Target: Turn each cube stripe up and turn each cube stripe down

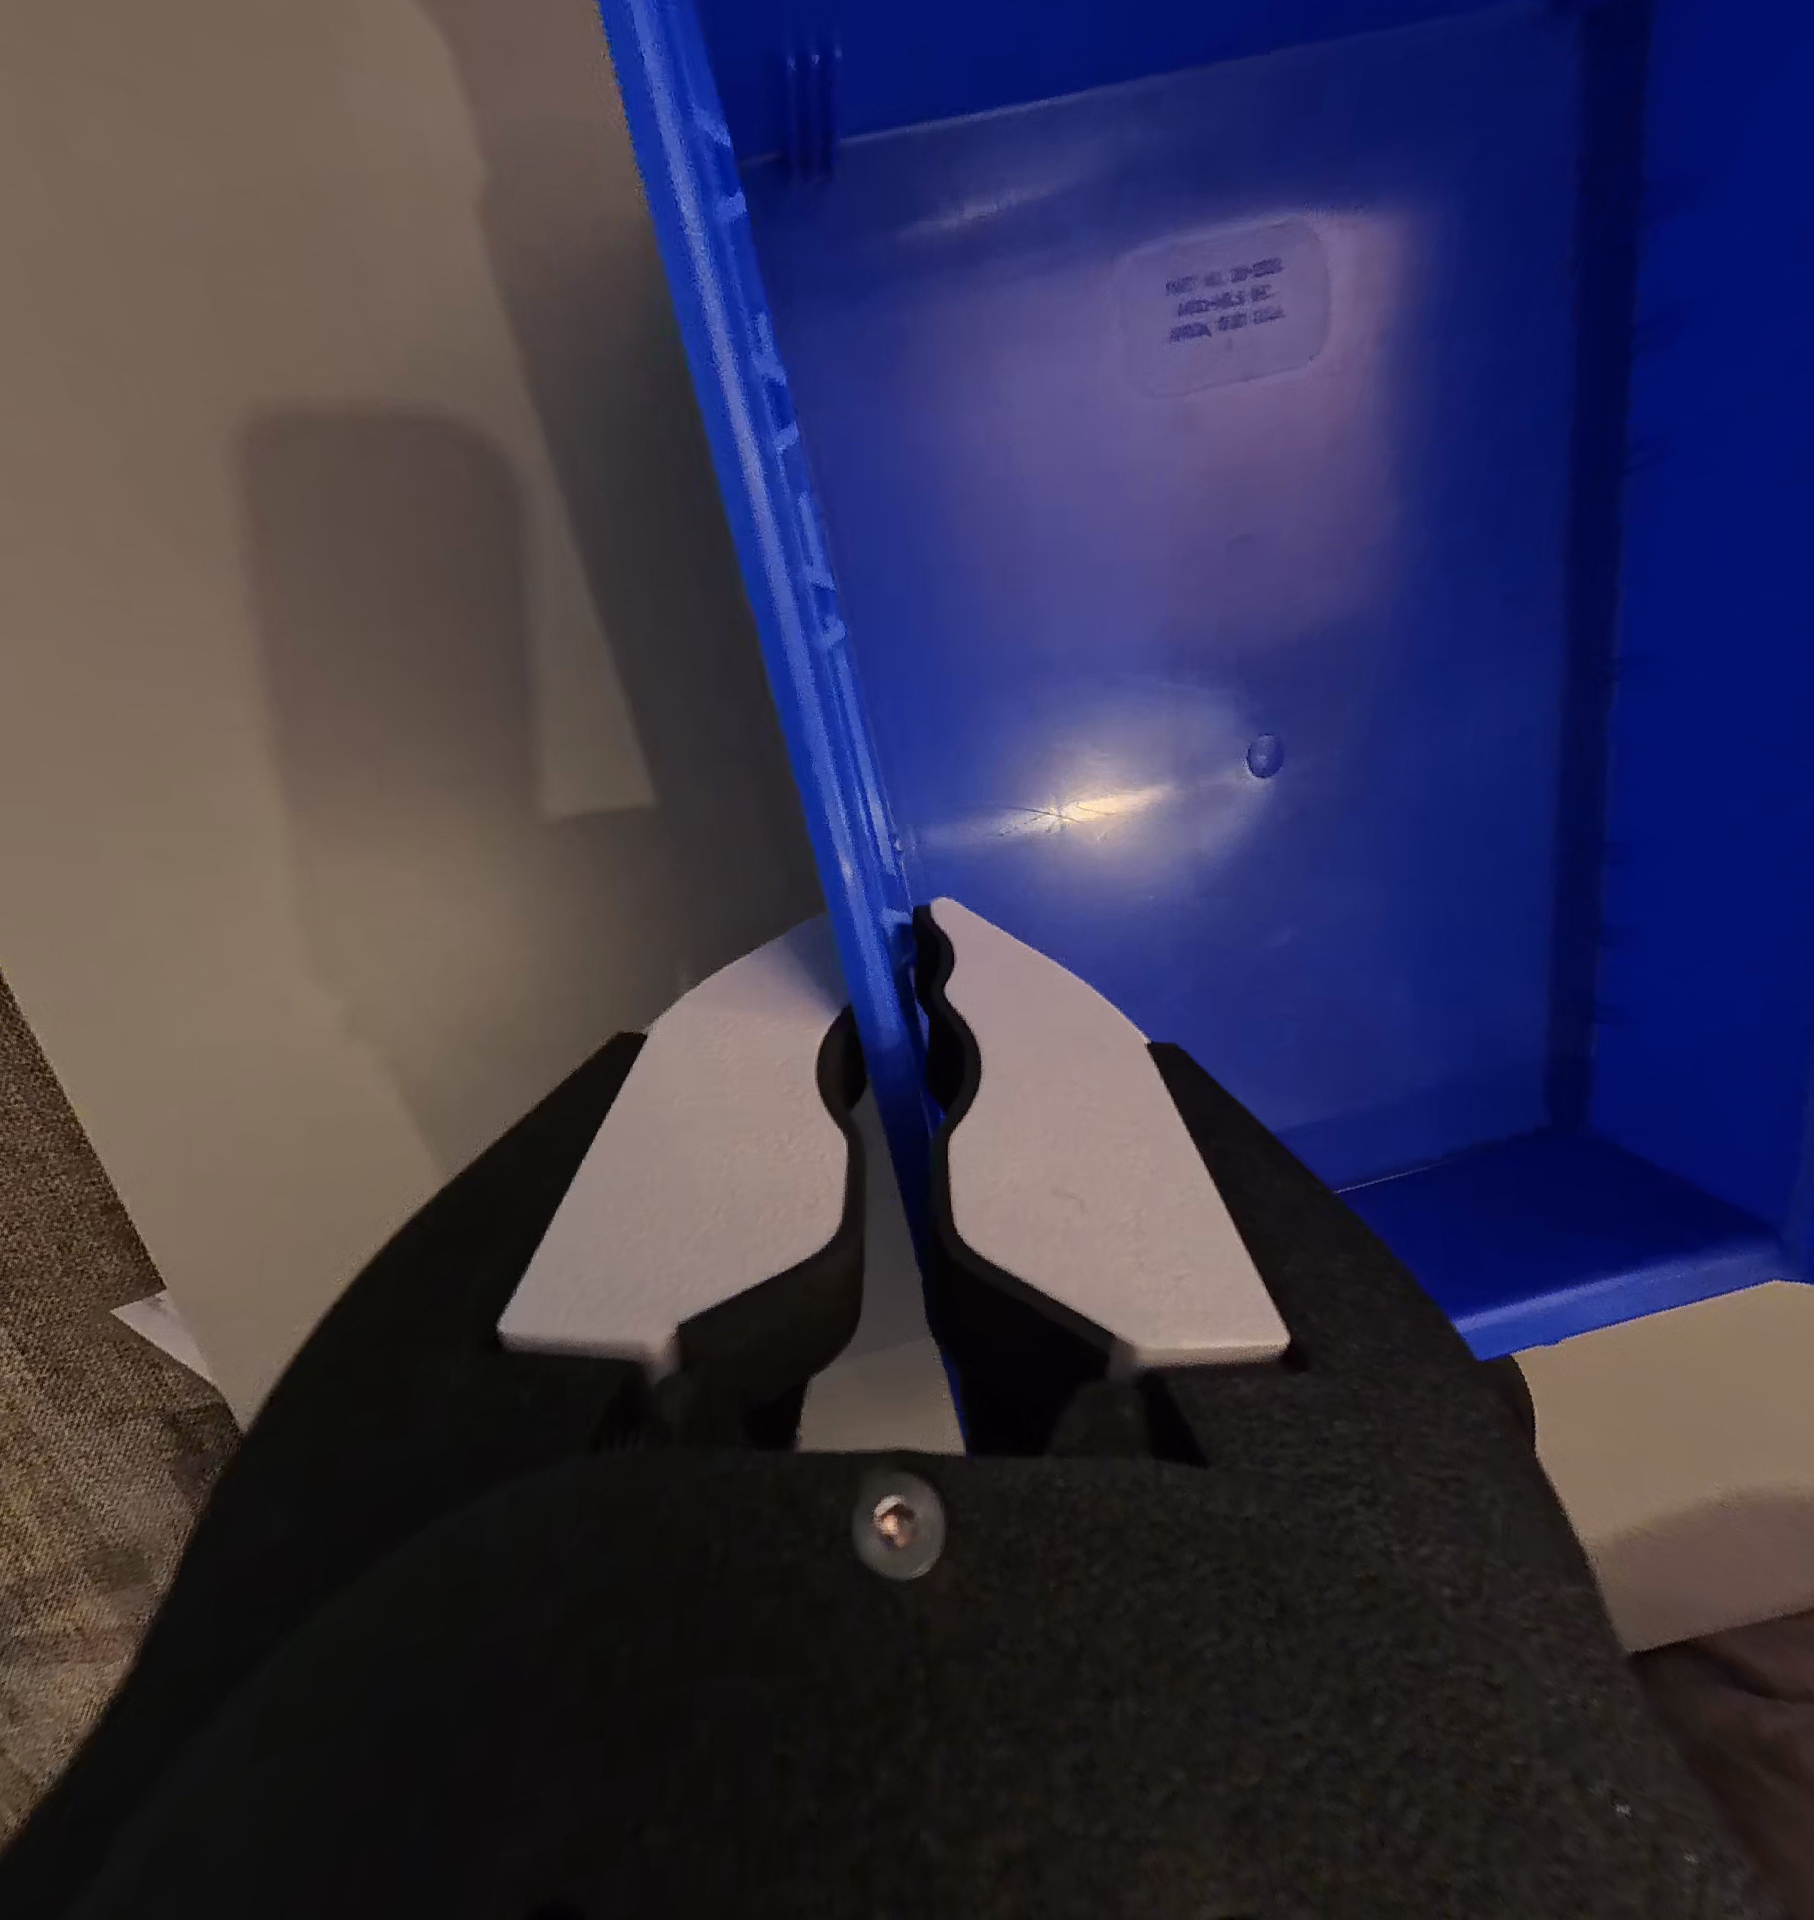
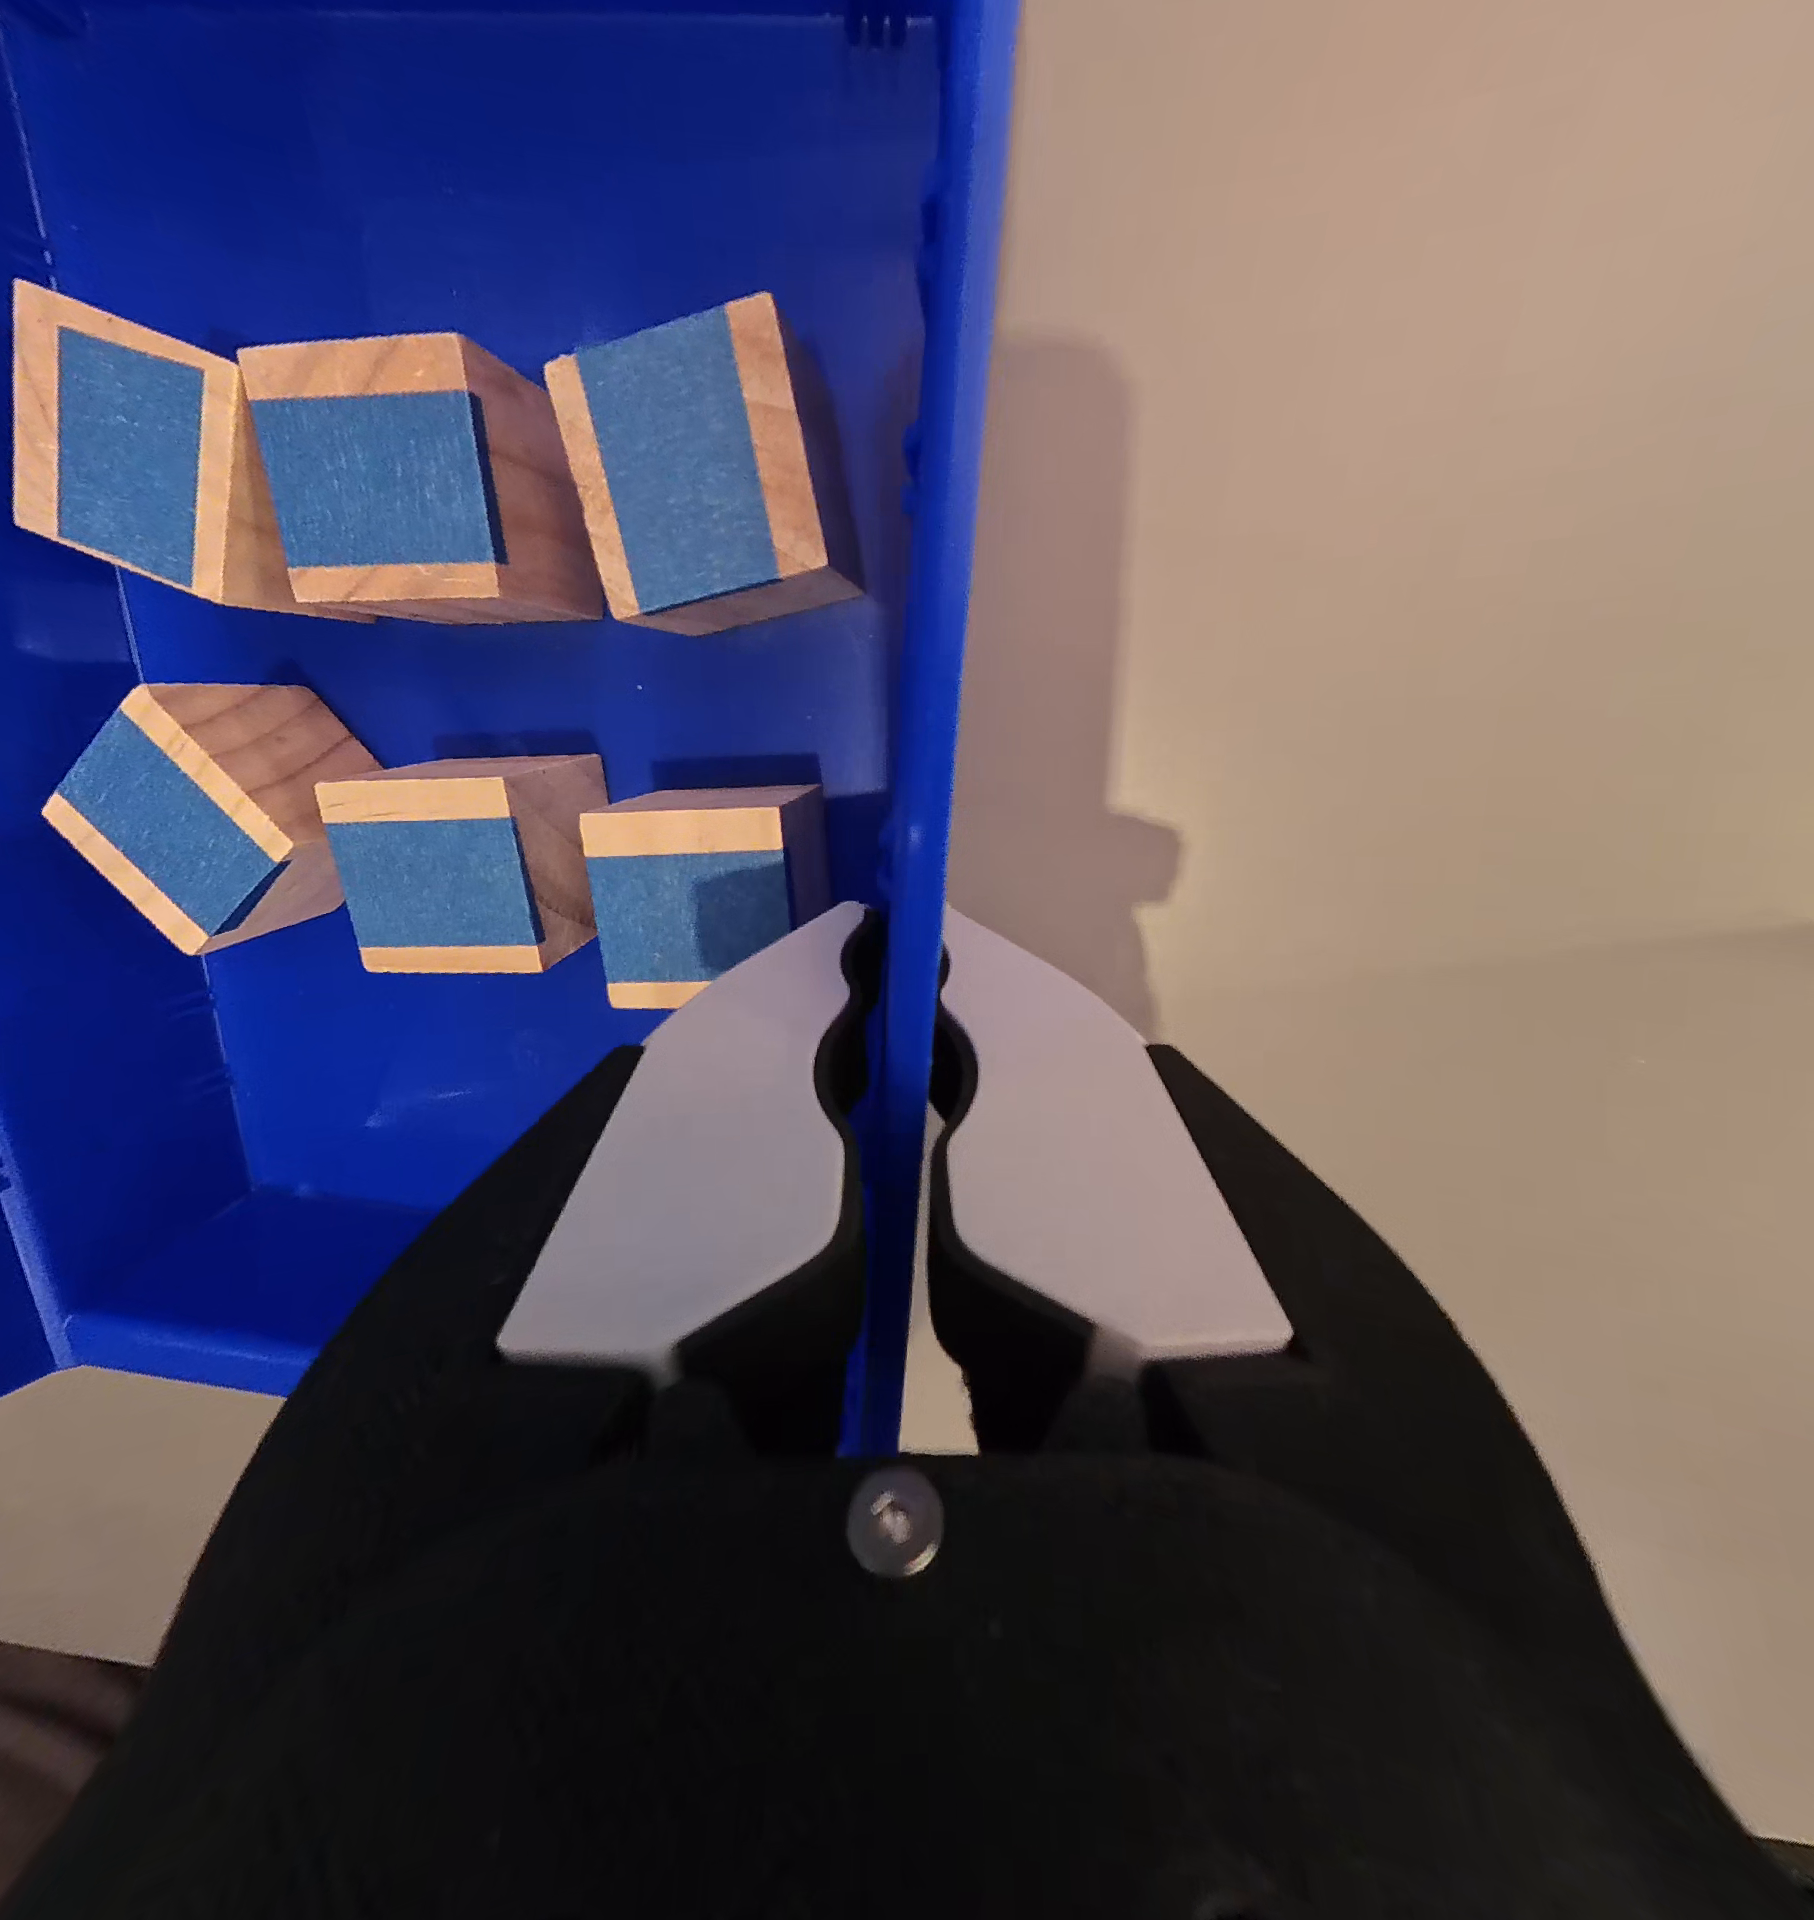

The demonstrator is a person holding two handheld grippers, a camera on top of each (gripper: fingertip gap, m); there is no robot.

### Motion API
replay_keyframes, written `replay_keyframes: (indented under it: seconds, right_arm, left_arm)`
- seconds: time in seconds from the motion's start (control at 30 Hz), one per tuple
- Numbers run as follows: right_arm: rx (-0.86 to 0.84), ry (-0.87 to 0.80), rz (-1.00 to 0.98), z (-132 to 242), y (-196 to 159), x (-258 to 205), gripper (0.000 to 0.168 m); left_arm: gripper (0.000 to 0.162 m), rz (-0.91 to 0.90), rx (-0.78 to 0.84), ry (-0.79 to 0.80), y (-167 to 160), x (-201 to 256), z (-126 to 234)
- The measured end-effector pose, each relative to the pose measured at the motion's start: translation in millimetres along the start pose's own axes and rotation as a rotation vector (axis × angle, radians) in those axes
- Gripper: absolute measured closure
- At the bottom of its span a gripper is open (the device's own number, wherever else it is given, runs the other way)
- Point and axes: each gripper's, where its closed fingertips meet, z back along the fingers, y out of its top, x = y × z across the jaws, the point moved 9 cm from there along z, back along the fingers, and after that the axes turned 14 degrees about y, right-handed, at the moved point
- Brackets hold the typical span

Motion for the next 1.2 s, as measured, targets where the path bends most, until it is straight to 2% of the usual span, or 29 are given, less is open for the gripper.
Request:
replay_keyframes:
  seconds: [0.6, 0.97, 1.2]
  right_arm:
    - [-0.025, -0.033, -0.031, -2.4, 0.6, -8.7, 0.161]
    - [-0.118, -0.016, 0.122, -34.6, 18.2, -82.0, 0.159]
    - [-0.166, -0.018, 0.246, -56.1, 24.1, -134.7, 0.158]
  left_arm:
    - [0.157, -0.119, -0.075, 0.02, 12.7, 51.7, 4.5]
    - [0.156, -0.228, -0.063, 0.003, 31.6, 129.8, 8.1]
    - [0.155, -0.249, -0.053, 0.001, 35.5, 156.8, 9.5]
